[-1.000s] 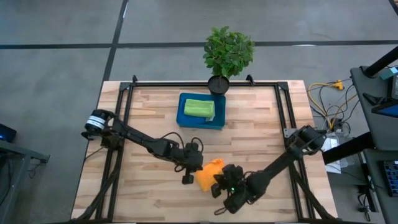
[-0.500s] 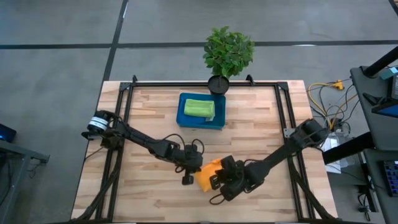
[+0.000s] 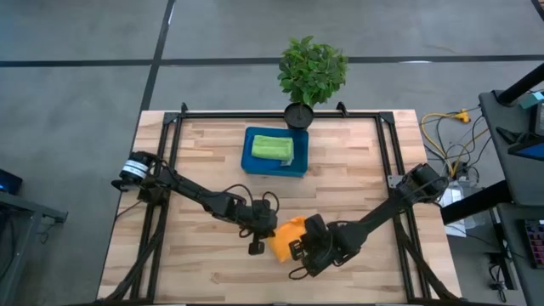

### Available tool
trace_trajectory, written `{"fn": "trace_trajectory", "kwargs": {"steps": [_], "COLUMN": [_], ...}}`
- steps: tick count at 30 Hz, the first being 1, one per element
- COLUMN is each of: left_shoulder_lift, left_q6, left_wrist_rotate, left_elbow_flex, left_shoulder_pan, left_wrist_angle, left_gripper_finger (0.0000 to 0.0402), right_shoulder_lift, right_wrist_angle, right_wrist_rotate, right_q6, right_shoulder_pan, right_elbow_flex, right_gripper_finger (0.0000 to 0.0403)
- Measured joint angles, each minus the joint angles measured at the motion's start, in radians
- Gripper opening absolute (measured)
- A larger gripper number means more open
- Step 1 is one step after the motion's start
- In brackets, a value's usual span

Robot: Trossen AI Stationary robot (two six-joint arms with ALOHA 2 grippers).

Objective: Fold microfiber towels
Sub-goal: Fold the yellow microfiber towel

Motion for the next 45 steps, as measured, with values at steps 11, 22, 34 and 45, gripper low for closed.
{"fn": "trace_trajectory", "kwargs": {"steps": [11,22,34,45], "left_shoulder_lift": [0.009,0.045,0.045,0.043], "left_q6": [0.0,-0.028,-0.029,-0.052], "left_wrist_rotate": [0.004,0.022,0.024,0.024], "left_elbow_flex": [-0.002,-0.017,-0.014,-0.014], "left_shoulder_pan": [-0.002,-0.005,-0.013,-0.013], "left_wrist_angle": [0.048,0.04,0.054,0.052], "left_gripper_finger": [0.0,0.0,0.0,0.0], "right_shoulder_lift": [0.074,0.018,0.01,0.009], "right_wrist_angle": [0.162,0.022,0.081,0.068], "right_wrist_rotate": [-0.123,-0.123,-0.146,-0.288], "right_q6": [-0.141,-0.116,-0.218,-0.373], "right_shoulder_pan": [-0.044,-0.033,-0.131,-0.262], "right_elbow_flex": [0.008,0.024,-0.027,-0.068], "right_gripper_finger": [0.0008,0.0008,0.0008,0.0008]}}
